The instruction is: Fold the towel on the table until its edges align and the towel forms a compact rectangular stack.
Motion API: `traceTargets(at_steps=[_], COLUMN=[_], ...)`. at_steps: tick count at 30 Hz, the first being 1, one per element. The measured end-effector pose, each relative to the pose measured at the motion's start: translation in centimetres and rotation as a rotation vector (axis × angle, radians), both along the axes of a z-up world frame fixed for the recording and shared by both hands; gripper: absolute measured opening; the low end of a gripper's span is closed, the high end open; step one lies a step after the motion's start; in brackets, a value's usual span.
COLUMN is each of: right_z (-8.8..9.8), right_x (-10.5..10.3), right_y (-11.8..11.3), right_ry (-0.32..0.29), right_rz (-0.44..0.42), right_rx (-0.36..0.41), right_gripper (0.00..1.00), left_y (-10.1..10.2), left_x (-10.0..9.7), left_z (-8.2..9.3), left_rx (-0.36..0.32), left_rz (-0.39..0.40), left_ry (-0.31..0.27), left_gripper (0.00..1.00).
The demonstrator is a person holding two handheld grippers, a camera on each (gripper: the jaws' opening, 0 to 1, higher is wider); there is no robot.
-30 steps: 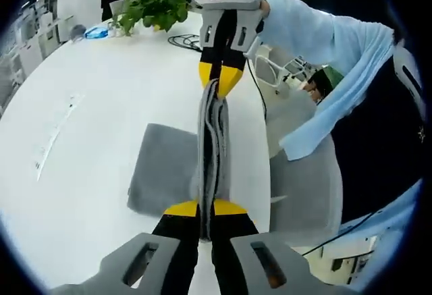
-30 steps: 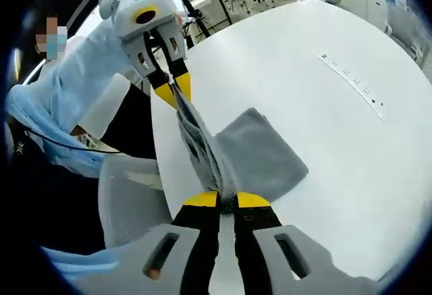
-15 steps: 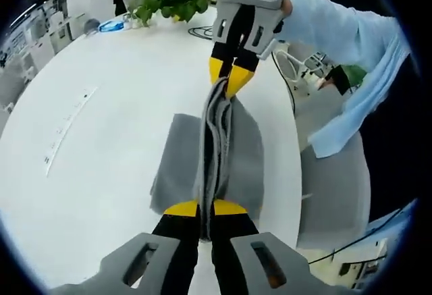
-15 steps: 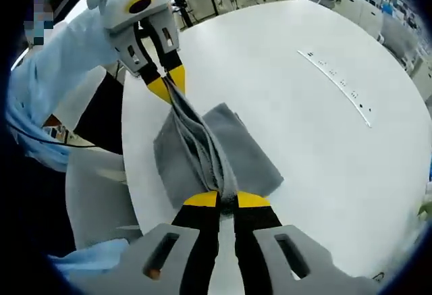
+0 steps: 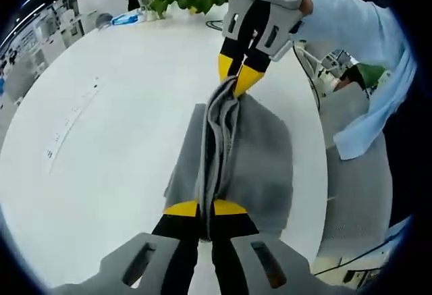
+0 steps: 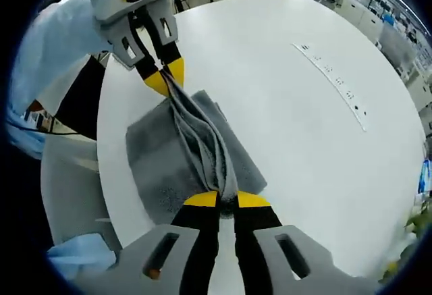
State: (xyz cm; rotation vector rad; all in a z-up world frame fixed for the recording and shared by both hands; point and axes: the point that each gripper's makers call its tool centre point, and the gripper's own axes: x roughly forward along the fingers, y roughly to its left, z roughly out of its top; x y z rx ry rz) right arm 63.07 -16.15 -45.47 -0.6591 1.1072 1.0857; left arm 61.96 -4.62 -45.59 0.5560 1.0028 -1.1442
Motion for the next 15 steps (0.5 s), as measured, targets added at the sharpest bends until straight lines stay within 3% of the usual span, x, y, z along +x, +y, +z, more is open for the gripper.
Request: traceTargets(at_steps=[7,15], right_z=[-2.4,-3.4], right_x=[0.5,1.2], right_y=[-0.2,-0.5], right_ry=[-0.028,-0.020], right_rz=[0.039,0.013], right_rx=[-0.068,-0.072], right_gripper=[0.06,0.06], left_y=[0.0,-0.1], left_x=[0.7,1.6], left_z=[-2.3,-3.1], left_rx=[0.045,0.071], left_rz=[0.047,0.074], left_ry=[0.013,0.000], left_gripper=[0.05,0.05])
